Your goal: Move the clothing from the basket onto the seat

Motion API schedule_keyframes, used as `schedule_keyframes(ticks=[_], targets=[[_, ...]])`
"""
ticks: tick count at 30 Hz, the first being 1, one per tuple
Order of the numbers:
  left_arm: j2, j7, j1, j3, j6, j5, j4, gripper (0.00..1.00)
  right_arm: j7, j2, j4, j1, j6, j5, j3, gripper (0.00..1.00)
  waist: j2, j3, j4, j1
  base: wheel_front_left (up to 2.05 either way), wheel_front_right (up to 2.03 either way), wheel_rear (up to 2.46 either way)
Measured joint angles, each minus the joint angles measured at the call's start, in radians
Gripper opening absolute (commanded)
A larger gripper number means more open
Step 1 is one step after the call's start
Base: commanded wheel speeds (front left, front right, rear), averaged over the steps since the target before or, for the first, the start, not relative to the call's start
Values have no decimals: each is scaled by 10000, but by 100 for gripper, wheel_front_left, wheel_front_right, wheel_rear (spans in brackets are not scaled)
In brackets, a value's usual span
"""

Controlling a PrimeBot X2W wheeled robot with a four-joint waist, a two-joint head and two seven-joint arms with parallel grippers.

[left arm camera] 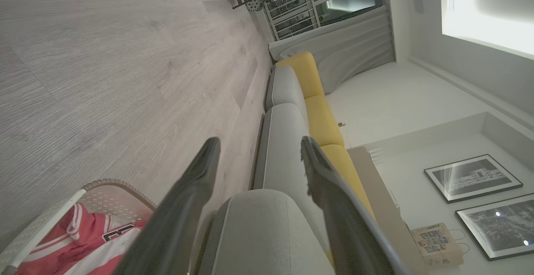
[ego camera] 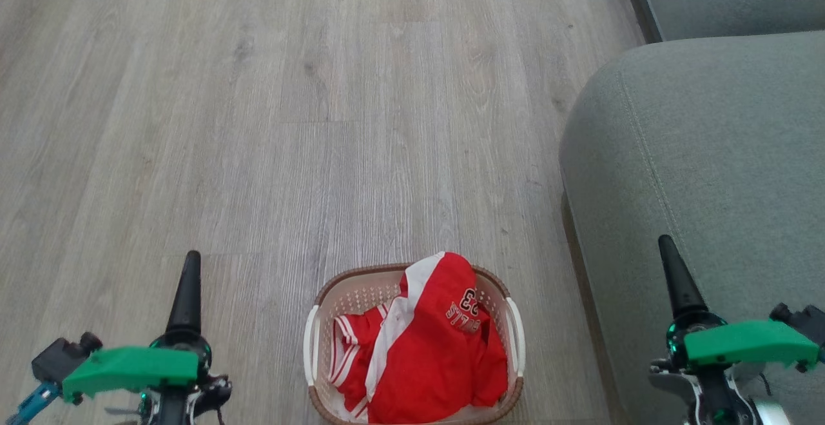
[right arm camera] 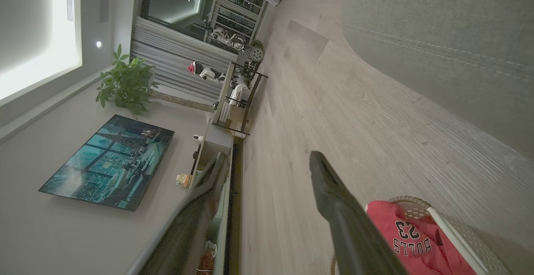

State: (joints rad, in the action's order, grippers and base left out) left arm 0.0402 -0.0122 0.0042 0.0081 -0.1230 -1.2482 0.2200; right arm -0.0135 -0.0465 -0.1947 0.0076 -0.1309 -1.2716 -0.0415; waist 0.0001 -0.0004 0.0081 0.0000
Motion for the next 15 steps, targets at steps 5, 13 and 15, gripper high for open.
schedule_keyframes(ticks=[5,13,15], targets=[[0,-192,0,-29,0,895,-153,100,-100,-10,100,0,0,920,144,100,0,-9,-2,0,0,0,0],[-2,-389,1,-105,8,2242,-288,100,-360,-77,211,0,0,2399,318,100,0,-29,10,0,0,0,0],[-4,-437,1,-153,13,2592,-336,100,-416,-79,255,0,0,2736,374,100,0,-34,15,0,0,0,0]])
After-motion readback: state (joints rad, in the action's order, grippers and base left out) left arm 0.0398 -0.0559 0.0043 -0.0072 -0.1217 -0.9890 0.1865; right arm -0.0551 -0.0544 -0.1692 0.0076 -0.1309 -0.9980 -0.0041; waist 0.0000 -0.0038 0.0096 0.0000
